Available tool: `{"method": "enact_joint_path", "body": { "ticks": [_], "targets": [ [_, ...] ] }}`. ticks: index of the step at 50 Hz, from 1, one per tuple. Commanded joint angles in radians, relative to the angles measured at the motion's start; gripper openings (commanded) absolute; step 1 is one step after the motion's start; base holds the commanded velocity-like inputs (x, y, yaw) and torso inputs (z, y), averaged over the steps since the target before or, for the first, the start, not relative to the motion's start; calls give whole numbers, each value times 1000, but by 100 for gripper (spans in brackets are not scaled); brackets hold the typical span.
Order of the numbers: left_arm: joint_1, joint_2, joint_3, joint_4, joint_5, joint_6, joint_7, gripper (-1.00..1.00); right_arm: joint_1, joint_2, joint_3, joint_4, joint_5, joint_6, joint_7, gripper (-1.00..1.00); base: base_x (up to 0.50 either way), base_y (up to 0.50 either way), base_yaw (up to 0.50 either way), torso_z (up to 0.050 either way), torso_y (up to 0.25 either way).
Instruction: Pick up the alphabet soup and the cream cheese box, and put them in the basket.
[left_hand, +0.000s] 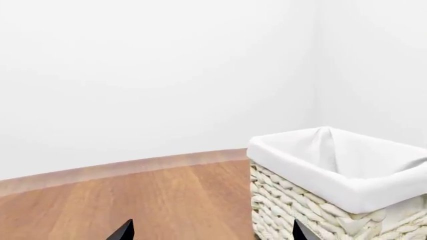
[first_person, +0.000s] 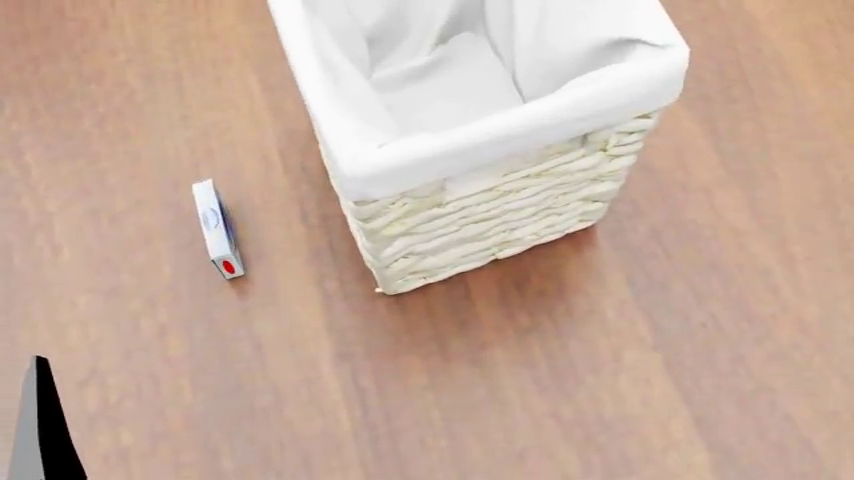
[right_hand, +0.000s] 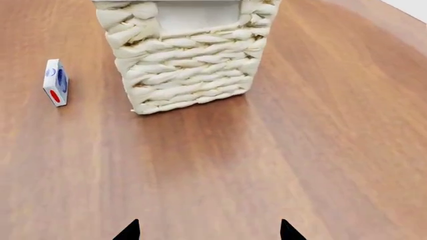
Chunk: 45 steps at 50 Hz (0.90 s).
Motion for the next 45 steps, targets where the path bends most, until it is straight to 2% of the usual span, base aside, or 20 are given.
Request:
{"method": "enact_joint_path", "body": {
  "ticks": [1, 23, 31, 45],
  "targets": [
    [0, -2, 14, -4, 5, 1, 0, 100, -19, 58, 9, 8, 120, -12, 78, 100, 0, 0, 0, 0, 0],
    [14, -9, 15, -3, 8, 11, -10, 100, -83, 95, 31, 38, 129, -82, 111, 100, 0, 0, 0, 0, 0],
    [5, -9, 19, -13, 8, 10, -11, 100, -64, 105, 66, 42, 169, -73, 126, 100, 0, 0, 0, 0, 0],
    [-2, -11, 19, -16, 5, 6, -17, 100, -33, 100, 37, 90, 178, -89, 108, 100, 0, 0, 0, 0, 0]
  ]
}}
